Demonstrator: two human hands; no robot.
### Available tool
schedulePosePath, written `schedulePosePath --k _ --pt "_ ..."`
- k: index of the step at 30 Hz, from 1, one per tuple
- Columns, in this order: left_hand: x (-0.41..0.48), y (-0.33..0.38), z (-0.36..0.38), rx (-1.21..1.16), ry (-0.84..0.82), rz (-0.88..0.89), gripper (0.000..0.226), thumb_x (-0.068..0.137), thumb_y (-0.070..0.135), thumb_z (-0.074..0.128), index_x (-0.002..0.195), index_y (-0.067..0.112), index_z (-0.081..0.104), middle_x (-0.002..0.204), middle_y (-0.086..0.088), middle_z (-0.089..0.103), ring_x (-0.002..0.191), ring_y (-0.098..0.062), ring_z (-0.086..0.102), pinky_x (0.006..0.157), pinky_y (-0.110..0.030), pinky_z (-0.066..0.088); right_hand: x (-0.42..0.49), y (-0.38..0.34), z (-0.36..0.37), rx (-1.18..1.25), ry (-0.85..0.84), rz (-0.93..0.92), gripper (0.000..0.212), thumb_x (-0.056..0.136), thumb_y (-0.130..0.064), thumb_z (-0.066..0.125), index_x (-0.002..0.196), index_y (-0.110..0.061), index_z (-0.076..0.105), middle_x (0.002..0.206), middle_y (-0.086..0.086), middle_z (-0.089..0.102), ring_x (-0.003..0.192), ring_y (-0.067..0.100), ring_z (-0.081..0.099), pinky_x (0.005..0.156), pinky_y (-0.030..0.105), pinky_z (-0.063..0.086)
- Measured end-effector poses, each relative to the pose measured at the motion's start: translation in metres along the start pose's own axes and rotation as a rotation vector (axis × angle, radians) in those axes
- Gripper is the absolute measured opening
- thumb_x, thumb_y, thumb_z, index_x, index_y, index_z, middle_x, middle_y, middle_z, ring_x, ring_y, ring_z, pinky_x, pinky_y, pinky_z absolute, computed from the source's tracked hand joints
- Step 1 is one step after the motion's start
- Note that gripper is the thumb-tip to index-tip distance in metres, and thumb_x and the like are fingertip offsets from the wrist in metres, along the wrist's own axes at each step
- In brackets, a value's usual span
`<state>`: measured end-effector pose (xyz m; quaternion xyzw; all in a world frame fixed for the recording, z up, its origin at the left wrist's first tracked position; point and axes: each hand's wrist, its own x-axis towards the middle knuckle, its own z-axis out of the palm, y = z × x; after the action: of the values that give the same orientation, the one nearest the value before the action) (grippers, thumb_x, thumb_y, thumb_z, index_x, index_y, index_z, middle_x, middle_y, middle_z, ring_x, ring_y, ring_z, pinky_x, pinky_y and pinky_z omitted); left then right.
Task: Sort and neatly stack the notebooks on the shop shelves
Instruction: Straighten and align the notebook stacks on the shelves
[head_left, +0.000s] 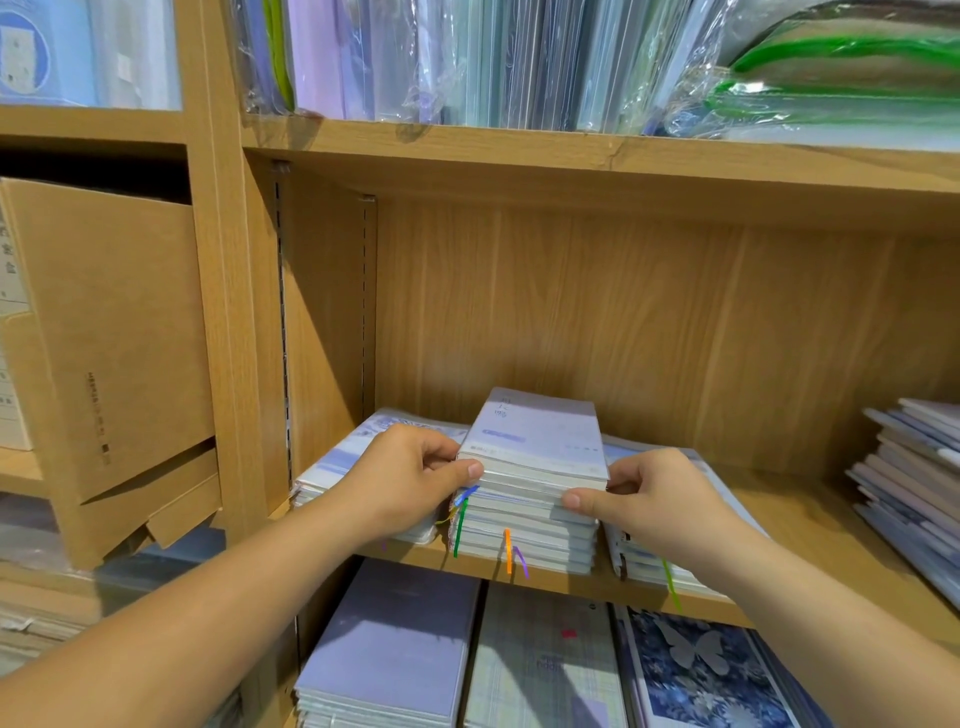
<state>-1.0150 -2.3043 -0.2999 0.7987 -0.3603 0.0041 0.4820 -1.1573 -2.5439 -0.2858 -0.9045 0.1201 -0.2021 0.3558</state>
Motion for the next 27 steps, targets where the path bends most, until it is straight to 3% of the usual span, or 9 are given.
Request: schedulePosePath --k 4,7,10,13,18,21,24,27 --pt "0.001 -0.001 0.001 0.093 0.026 0.020 0.040 0.095 0.040 0.070 0.066 0.012 0.065 0.052 0.003 0.051 0.050 -0.007 0.044 0.058 -0.029 0.040 0.001 -0.003 -0.002 -0.033 0.004 0.003 0.058 0.066 -0.060 0.086 0.055 -0.011 0.058 0.043 -0.008 0.038 0.039 0.008 0.033 0.038 0.014 0.024" --pt "0.000 -0.001 -0.002 0.201 0.000 0.059 0.048 0.096 0.044 0.066 0.068 0.005 0.061 0.055 -0.004 0.046 0.052 -0.010 0.039 0.058 -0.030 0.036 0.003 -0.005 -0.004 -0.100 -0.018 0.026 0.055 0.067 -0.060 0.088 0.058 -0.012 0.063 0.042 -0.010 0.042 0.037 0.007 0.036 0.038 0.013 0.024" --pt "0.001 0.000 -0.005 0.404 -0.021 0.082 0.047 0.097 0.049 0.062 0.071 0.009 0.059 0.060 -0.008 0.051 0.052 -0.009 0.039 0.052 -0.027 0.029 0.006 -0.007 -0.007 -0.208 -0.071 0.025 0.063 0.072 -0.065 0.082 0.051 -0.018 0.046 0.039 -0.010 0.034 0.036 0.008 0.034 0.038 0.015 0.021" --pt "0.001 0.002 -0.004 0.538 -0.054 0.078 0.046 0.101 0.053 0.053 0.072 0.017 0.053 0.064 0.003 0.053 0.059 -0.010 0.045 0.056 -0.033 0.035 0.010 -0.010 -0.008 -0.341 -0.122 0.019 0.062 0.078 -0.068 0.074 0.052 -0.020 0.044 0.036 -0.009 0.035 0.035 0.008 0.038 0.037 0.017 0.022" --pt "0.003 0.002 0.000 0.643 -0.086 0.060 0.043 0.104 0.053 0.043 0.084 0.018 0.055 0.081 0.001 0.059 0.076 -0.018 0.054 0.072 -0.040 0.047 0.015 -0.015 -0.006 -0.451 -0.178 -0.021 0.063 0.085 -0.066 0.068 0.057 -0.018 0.037 0.036 -0.008 0.026 0.034 0.012 0.028 0.037 0.021 0.018" --pt "-0.001 0.003 -0.001 0.607 -0.086 0.066 0.041 0.103 0.053 0.046 0.085 0.018 0.057 0.080 0.002 0.061 0.076 -0.015 0.055 0.070 -0.039 0.047 0.011 -0.016 -0.011 -0.408 -0.177 0.003 0.061 0.084 -0.065 0.070 0.058 -0.016 0.046 0.039 -0.008 0.032 0.037 0.010 0.032 0.042 0.022 0.023" --pt "-0.007 0.006 -0.007 0.608 -0.045 0.097 0.037 0.098 0.054 0.056 0.079 0.023 0.057 0.070 0.005 0.060 0.067 -0.008 0.053 0.058 -0.031 0.039 0.005 -0.020 -0.023 -0.381 -0.185 0.038 0.057 0.080 -0.064 0.076 0.068 -0.009 0.069 0.045 -0.007 0.047 0.040 0.006 0.041 0.044 0.020 0.031" --pt "-0.015 0.017 -0.014 0.667 -0.006 0.090 0.033 0.093 0.054 0.065 0.083 0.023 0.060 0.072 0.005 0.062 0.067 -0.008 0.053 0.057 -0.028 0.038 0.000 -0.024 -0.035 -0.341 -0.185 0.047 0.040 0.080 -0.058 0.080 0.076 -0.019 0.078 0.044 -0.013 0.055 0.040 0.000 0.049 0.040 0.014 0.034"
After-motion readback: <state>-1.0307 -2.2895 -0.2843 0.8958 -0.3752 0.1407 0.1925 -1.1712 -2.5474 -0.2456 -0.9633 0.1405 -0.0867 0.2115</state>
